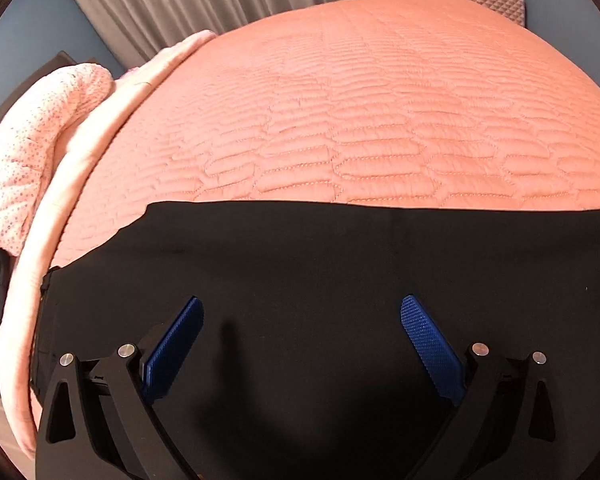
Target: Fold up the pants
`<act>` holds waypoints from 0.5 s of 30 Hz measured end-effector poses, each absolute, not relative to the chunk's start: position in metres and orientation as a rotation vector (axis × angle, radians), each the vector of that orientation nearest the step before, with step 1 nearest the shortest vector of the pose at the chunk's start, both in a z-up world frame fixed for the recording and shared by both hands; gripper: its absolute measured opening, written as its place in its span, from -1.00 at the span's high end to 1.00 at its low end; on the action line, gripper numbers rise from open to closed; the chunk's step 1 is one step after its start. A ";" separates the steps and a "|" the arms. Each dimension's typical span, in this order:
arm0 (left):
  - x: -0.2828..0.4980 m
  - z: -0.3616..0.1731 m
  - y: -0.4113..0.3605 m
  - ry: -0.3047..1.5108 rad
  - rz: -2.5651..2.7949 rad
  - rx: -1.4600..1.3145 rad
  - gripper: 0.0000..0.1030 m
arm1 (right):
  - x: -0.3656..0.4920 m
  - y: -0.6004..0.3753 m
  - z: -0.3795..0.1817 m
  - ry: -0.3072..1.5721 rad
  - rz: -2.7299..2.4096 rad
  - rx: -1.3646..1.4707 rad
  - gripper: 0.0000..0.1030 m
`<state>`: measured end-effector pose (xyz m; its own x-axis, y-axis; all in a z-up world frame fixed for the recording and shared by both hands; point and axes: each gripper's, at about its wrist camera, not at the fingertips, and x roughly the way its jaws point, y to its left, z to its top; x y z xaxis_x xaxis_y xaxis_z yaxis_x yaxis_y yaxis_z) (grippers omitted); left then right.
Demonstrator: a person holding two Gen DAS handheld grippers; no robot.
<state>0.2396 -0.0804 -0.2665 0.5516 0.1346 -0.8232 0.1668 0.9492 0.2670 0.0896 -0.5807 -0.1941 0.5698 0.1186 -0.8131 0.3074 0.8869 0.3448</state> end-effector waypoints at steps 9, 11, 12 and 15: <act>0.204 -0.247 -0.136 0.942 -0.059 0.272 -0.89 | 0.059 -0.565 -0.190 1.029 -0.106 0.246 0.97; 0.194 -0.247 -0.150 0.953 -0.077 0.326 -0.89 | 0.026 -0.593 -0.177 0.990 -0.230 0.353 0.95; 0.186 -0.244 -0.154 0.941 -0.093 0.345 -0.89 | 0.004 -0.598 -0.166 0.963 -0.297 0.385 0.80; 0.156 -0.237 -0.166 0.913 -0.153 0.359 -0.89 | -0.065 -0.600 -0.152 0.922 -0.274 0.551 0.57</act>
